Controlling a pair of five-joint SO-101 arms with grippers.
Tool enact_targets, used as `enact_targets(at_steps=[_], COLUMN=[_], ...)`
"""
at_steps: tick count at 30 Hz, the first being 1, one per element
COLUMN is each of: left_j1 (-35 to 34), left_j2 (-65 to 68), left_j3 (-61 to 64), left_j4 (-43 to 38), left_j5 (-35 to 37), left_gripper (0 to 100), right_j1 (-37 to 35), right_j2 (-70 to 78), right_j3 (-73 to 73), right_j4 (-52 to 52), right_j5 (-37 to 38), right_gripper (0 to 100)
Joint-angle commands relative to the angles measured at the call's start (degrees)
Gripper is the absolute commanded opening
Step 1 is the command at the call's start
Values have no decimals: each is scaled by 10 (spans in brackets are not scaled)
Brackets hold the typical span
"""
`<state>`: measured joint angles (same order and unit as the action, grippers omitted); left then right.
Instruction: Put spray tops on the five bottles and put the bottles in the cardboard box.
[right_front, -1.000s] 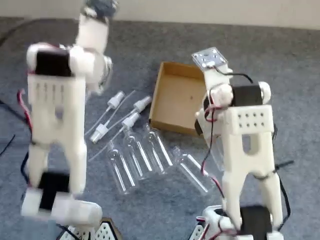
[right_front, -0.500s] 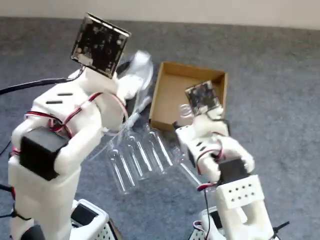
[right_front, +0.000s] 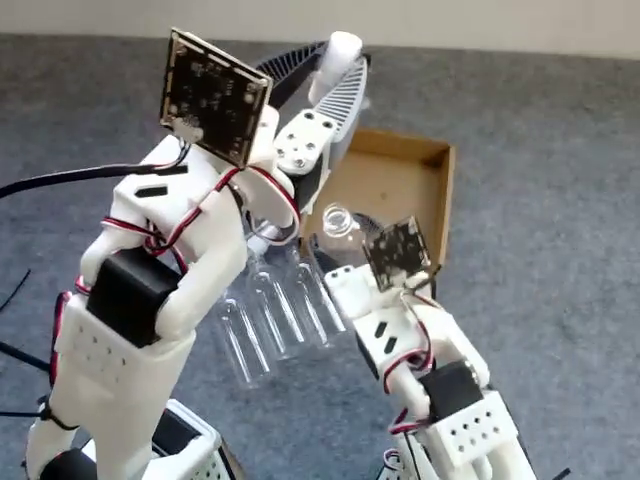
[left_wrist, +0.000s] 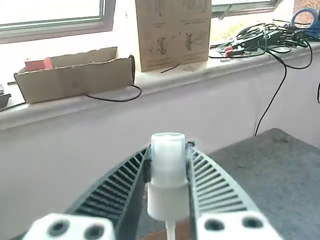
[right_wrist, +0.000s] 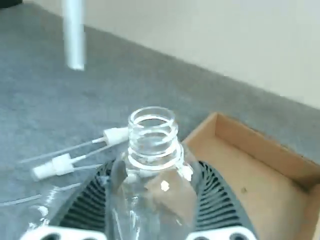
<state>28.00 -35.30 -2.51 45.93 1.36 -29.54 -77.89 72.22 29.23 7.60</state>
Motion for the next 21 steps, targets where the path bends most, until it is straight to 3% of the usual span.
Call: enact_targets(at_steps=[1,12,21], left_j1=[7,52,50], left_j2=[-9,-9,-10], left_j3=[10,49,94], left_j4=[-40,-69,-69], left_j5=[7,7,7], left_gripper=[41,41,41], right_j1=[-11,-9,-7], right_j2=[-52,-68,-68], right_j3=[6,6,5], right_j4=[3,4,4], right_j5=[-7,-7,-8], right_gripper=[5,5,5])
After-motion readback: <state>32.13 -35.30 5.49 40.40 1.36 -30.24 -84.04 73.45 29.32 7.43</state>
